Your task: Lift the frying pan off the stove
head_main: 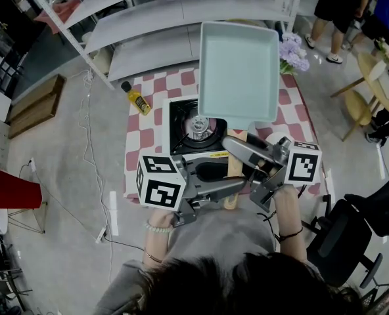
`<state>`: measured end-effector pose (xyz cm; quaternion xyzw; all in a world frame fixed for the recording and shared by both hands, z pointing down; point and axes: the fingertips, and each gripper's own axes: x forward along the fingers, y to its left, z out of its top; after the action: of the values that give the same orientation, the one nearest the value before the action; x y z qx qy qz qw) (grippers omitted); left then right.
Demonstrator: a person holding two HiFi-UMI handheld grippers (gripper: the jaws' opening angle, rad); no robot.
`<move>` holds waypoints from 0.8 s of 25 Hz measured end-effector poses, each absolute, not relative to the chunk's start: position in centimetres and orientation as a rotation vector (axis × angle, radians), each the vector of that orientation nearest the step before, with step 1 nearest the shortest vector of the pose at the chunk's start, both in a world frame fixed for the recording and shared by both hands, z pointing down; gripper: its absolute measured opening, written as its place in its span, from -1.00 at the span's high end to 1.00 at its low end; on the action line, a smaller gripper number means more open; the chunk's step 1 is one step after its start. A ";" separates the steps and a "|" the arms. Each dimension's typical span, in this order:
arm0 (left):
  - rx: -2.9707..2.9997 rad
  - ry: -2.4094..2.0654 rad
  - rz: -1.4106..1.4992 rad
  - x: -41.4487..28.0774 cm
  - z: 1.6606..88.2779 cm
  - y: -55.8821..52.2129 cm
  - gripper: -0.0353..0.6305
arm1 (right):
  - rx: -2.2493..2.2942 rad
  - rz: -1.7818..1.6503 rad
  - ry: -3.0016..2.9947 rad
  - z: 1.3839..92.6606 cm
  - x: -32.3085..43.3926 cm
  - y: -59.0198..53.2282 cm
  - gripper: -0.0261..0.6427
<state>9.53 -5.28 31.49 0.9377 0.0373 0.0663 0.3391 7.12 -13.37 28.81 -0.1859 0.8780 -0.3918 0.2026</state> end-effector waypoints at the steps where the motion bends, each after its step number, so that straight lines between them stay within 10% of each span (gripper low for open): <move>1: 2.441 0.097 0.173 9.5 31.5 -5.3 0.39 | -0.519 -1.095 2.450 28.8 7.1 -13.4 0.28; 20: 2.433 0.099 0.176 9.4 31.5 -5.2 0.39 | -0.508 -1.106 2.451 28.8 6.9 -13.3 0.28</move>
<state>9.42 -5.21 31.54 0.9362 0.0379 0.0677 0.3429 6.86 -13.28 28.85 -0.1819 0.8773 -0.3959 0.2012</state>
